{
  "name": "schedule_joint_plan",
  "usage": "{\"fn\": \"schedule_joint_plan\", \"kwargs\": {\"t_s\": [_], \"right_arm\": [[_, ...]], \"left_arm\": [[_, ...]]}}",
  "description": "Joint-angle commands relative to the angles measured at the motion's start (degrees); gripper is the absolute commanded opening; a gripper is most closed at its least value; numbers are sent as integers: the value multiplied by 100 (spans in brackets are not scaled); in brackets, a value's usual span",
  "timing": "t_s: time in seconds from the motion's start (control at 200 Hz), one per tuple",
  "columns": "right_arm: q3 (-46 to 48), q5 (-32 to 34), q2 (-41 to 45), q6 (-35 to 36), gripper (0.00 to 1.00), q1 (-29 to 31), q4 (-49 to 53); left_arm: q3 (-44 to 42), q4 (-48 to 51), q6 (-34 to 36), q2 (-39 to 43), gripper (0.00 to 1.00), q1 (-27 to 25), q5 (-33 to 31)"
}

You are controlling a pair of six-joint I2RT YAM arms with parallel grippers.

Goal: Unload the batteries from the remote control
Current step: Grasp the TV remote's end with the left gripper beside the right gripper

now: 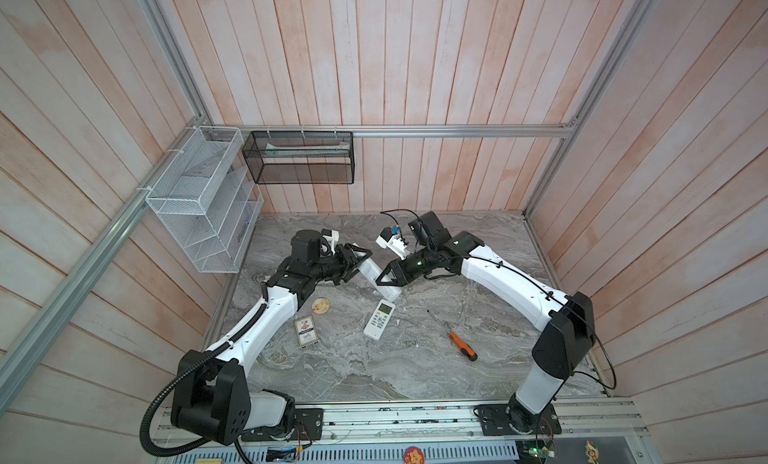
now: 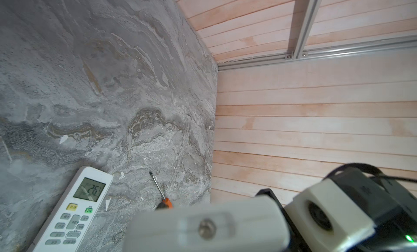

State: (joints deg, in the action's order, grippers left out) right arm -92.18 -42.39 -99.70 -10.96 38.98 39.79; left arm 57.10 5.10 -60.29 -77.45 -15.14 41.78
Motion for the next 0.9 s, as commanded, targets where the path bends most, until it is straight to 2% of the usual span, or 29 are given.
{"fn": "schedule_joint_plan", "kwargs": {"t_s": [0.0, 0.09, 0.15, 0.195, 0.255, 0.39, 0.57, 0.895], "right_arm": [[88, -1276, 230, -269, 8, -446, 14], [434, -2010, 394, -708, 8, -550, -519], [592, -2323, 458, -894, 8, -546, -760], [660, -2454, 484, -973, 8, -538, -863], [693, -2587, 495, -1024, 7, -534, -945], [708, -2752, 515, -1154, 7, -524, -1116], [793, -2887, 591, -1395, 7, -498, -1410], [1101, -3281, 637, -1659, 7, -391, -1748]], "left_arm": [[-37, -1264, 165, 195, 64, 402, 1424], [-336, -2478, -648, 170, 73, 675, 2285], [-473, -3291, -1195, 136, 78, 782, 2609], [-500, -3564, -1428, 124, 82, 810, 2747], [-433, -3524, -1393, 125, 86, 802, 2865], [-273, -3091, -1102, 51, 86, 807, 3086], [-235, -2843, -922, -49, 86, 810, 3023], [-296, -3345, -1204, -25, 70, 719, 2968]]}}
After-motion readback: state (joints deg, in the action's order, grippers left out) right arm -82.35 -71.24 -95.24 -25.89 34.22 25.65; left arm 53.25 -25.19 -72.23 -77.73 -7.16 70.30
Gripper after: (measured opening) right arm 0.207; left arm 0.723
